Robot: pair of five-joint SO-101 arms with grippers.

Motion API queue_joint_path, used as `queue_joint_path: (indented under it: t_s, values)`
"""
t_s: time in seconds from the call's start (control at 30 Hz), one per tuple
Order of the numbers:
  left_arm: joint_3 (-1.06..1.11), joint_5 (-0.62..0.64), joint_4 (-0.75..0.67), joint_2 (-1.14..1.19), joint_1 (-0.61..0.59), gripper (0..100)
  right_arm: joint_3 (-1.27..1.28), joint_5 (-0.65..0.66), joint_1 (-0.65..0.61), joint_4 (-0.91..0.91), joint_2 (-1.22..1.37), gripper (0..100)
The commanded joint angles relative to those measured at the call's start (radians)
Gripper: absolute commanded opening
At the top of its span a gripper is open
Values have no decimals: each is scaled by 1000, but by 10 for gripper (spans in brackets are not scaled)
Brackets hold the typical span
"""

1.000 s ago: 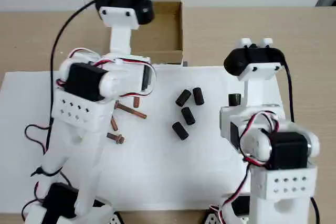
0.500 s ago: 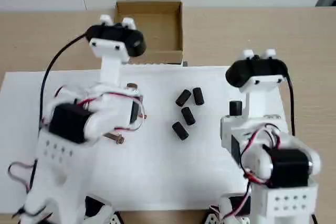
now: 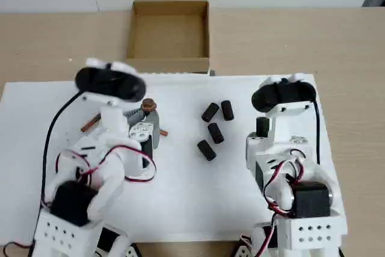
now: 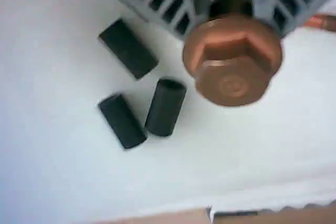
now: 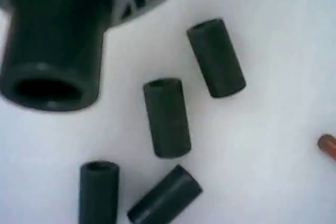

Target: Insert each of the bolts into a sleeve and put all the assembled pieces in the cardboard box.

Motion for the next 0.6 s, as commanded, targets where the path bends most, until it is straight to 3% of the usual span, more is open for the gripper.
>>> queue_joint_path:
  t_s: [0.0,0.33,0.57]
  values:
    - [79,52,-101,-141,6,5,68,-12,-74,-107,-67,3]
    - [328,60,-299,-430,6,5,333,-6,-331,-306,-305,3]
    - [409,198,-385,-571,8,5,463,-3,-460,-312,-499,3]
